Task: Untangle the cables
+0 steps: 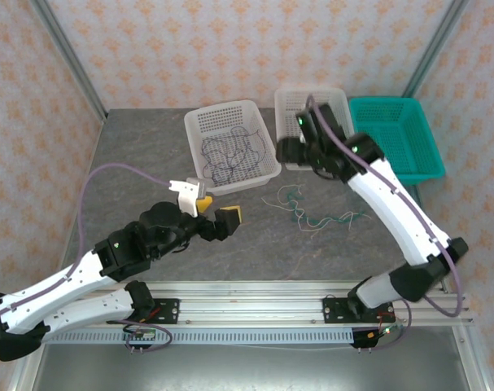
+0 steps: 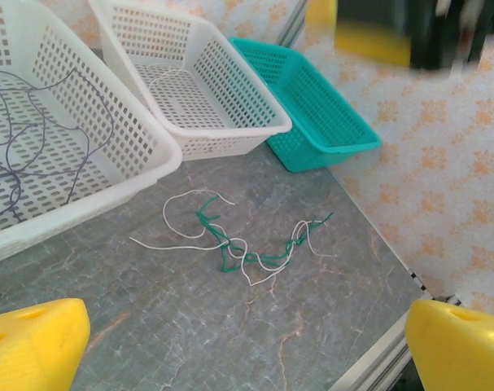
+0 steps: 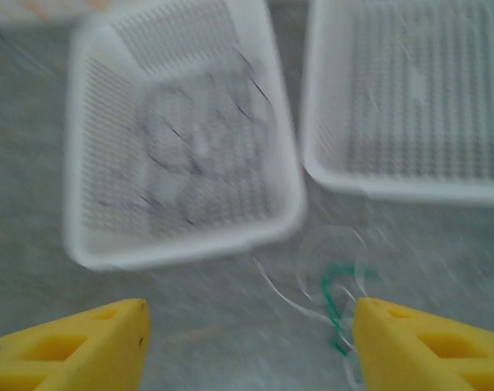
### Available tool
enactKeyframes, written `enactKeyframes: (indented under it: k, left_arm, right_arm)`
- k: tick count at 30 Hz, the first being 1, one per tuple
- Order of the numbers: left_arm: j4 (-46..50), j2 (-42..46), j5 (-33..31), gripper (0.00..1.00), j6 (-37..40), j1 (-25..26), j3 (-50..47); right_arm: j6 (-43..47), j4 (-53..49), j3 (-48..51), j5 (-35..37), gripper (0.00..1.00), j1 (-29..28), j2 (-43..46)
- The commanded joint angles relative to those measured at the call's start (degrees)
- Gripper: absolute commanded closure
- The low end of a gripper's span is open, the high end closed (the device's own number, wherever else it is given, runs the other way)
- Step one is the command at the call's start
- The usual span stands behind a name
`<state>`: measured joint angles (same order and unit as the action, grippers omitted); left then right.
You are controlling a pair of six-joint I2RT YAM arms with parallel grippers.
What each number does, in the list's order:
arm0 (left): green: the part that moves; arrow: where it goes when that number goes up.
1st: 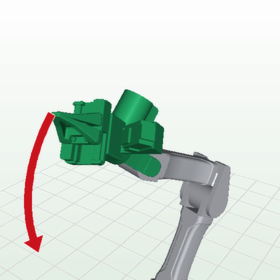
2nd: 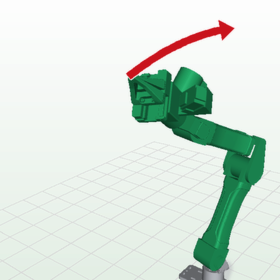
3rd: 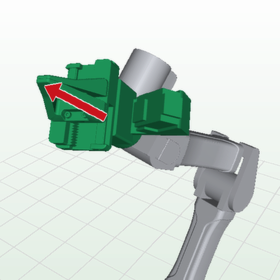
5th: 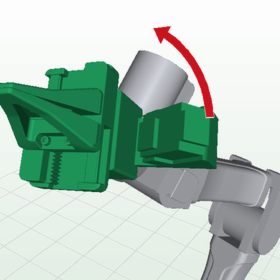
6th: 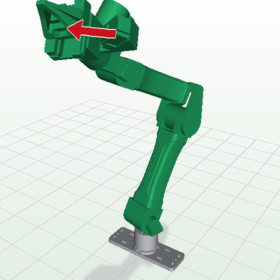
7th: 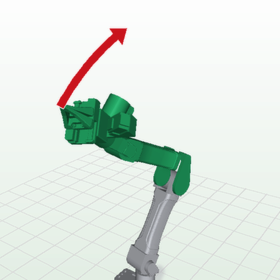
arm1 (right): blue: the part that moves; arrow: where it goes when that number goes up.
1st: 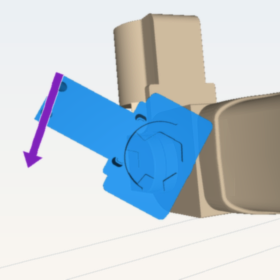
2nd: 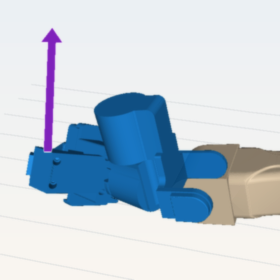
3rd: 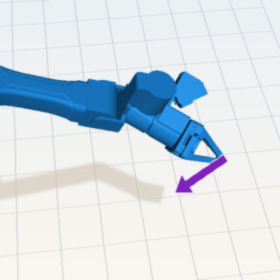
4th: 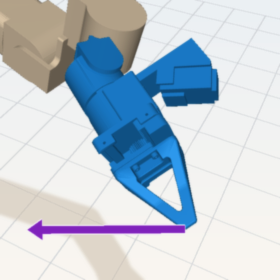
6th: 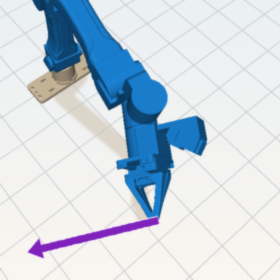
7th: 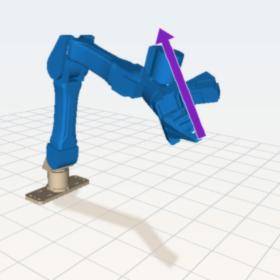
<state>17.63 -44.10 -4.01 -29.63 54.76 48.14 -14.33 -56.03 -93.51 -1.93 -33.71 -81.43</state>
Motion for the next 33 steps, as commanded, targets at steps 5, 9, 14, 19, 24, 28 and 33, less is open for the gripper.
enactKeyframes:
  k: [5,9,14,19,24,28,33]
  left_arm:
    - [1.5,2.0,-3.6,0.00,-0.7,0.2,-2.1]
    - [1.4,1.6,-3.5,0.00,-2.9,0.2,-2.2]
    - [1.7,1.7,-3.6,0.00,-4.1,0.2,-2.9]
    - [2.8,2.2,-4.4,0.00,-4.3,0.2,-2.9]
    - [3.3,2.0,-4.7,0.00,-4.9,0.3,-3.1]
    - [3.1,1.0,-4.8,0.00,-5.3,0.2,-3.3]
    - [5.8,-1.1,-9.0,0.00,-9.5,0.2,-2.1]
  right_arm:
    - [2.0,7.2,23.1,3.2,0.29,1.0,7.8]
    - [-1.4,15.3,32.7,1.0,0.29,1.0,7.4]
    - [-2.5,26.8,38.6,-3.0,0.31,1.0,1.7]
    - [1.3,29.7,38.0,0.4,0.36,1.0,-7.7]
    - [7.2,34.0,41.0,4.2,0.38,1.0,-11.2]
    - [8.4,35.4,42.6,-1.5,0.64,1.2,-12.8]
    - [5.8,37.2,45.3,-4.3,0.92,1.2,-10.4]
